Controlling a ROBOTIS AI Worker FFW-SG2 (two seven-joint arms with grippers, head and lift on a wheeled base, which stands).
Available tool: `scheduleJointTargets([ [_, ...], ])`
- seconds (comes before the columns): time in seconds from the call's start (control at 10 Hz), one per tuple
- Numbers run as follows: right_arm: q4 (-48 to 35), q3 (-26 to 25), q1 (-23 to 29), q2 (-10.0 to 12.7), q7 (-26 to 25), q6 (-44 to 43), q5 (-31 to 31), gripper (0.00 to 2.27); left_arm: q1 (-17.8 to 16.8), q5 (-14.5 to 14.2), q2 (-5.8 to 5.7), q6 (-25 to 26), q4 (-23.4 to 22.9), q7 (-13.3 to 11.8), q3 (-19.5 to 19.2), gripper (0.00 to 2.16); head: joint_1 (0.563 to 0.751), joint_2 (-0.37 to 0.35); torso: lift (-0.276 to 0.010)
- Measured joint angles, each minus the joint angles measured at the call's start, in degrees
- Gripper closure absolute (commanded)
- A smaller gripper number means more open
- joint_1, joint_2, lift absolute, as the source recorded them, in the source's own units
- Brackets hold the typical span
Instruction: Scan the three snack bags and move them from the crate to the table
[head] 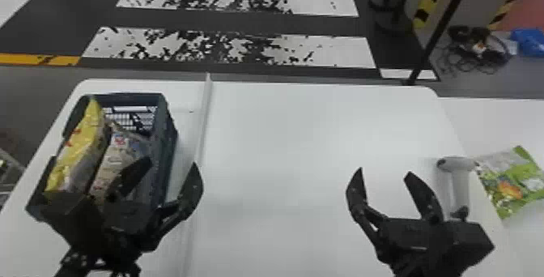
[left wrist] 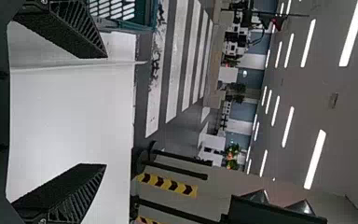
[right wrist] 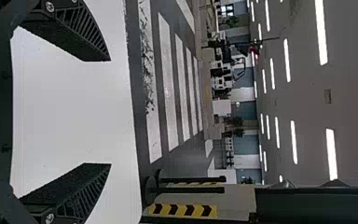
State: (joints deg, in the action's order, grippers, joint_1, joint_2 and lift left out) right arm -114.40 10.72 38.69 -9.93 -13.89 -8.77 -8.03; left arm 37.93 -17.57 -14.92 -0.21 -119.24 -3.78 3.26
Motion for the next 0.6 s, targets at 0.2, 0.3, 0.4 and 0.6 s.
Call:
scheduleJointTargets([
  [0.2, 1.47, 0.73, -0.07, 0.0, 0.0, -2.16, 0.49, 0.08, 1.05, -1.27, 0.79, 5.7, -5.24, -0.13, -5.54, 0.03, 0.695, 0.06, -0.062],
  [0.3, 1.92, 0.78, -0.11, -0.01, 0.0, -3.11, 0.55, 0.08, 1.44, -2.38, 1.23, 8.36, -6.6, -0.58, -9.96, 0.05, 0.695, 0.082, -0.062],
  [0.4, 2.79, 0.79, -0.26, -0.06, 0.01, -4.23, 0.56, 0.08, 1.77, -3.4, 1.58, 9.77, -6.96, -0.89, -13.72, 0.11, 0.695, 0.136, -0.062],
  [0.6, 4.94, 1.44, -1.13, -0.09, 0.09, -6.16, 0.5, 0.08, 2.46, -3.99, 2.25, 10.82, -6.81, -0.94, -18.75, 0.1, 0.695, 0.22, -0.062],
])
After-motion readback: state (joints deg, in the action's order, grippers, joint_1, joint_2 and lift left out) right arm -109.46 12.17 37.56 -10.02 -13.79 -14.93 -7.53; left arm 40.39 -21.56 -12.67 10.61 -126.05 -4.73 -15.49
